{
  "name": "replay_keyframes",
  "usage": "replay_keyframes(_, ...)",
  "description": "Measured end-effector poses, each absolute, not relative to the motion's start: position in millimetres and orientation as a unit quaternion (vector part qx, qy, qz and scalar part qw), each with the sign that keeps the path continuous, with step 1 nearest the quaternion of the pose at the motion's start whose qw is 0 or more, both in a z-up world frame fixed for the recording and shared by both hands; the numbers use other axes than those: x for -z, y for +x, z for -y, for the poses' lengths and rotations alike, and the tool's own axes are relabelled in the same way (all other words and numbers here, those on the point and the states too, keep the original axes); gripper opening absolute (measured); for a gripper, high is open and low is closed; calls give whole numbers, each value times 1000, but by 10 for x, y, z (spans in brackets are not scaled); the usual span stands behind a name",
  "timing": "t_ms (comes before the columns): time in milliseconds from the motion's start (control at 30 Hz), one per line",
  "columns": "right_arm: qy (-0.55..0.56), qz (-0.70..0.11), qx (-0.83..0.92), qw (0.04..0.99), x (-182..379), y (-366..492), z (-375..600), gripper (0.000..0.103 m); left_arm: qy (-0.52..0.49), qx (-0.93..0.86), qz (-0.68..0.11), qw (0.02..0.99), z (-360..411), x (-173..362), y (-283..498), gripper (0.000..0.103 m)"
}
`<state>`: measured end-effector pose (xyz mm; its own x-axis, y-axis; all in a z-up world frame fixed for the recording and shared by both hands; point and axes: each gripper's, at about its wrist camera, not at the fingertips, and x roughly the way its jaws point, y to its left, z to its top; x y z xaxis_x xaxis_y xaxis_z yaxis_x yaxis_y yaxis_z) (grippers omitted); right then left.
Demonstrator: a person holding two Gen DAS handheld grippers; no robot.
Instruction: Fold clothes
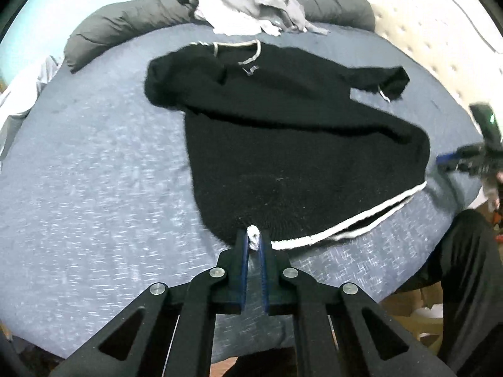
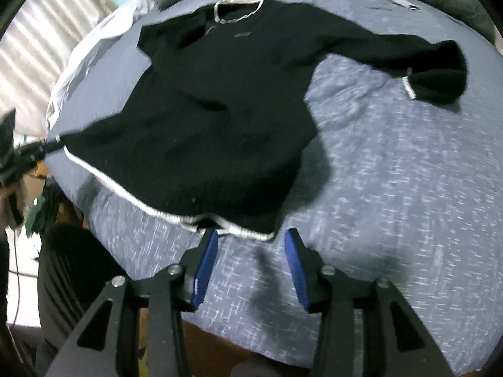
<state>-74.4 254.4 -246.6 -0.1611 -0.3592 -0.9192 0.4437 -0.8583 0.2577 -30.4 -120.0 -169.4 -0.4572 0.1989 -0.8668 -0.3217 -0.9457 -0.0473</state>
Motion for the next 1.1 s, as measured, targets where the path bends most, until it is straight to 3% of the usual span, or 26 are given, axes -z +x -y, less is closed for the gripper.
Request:
replay_keyframes(233,606,-55,749,260,2688,-743,-2306,54,-492,-856,-66,145,1228,1623,-271,7)
replay_keyframes(467,608,-4,762,223,2874,-948,-2365,54,-491,-857,-58,146,1238,1638,-237,7)
replay_keyframes(567,599,20,765,234,2894,-975,-2381,34,-491,-857,-59,146,1228,1635,-230,7)
replay_keyframes(633,591,37,769,242,2885,-980,-2394,9,-490,-857,-59,146,1233,1626,-228,7)
replay_keyframes(667,585,41,772,244,2849,-972,-2397,6,-489,-858,-58,146,1236,1617,-227,7)
replay_keyframes(967,515,35,811,276,2050,-833,-2708,3,-480,-865,-46,139,1328,1463,-157,7)
replay_keyframes(1033,514,23,810,280,1949,-802,-2673,3,-485,-864,-39,129,1391,1485,-133,1)
replay_keyframes(1100,517,12,808,283,1971,-772,-2629,3,-495,-860,-29,122,1463,1552,-114,1)
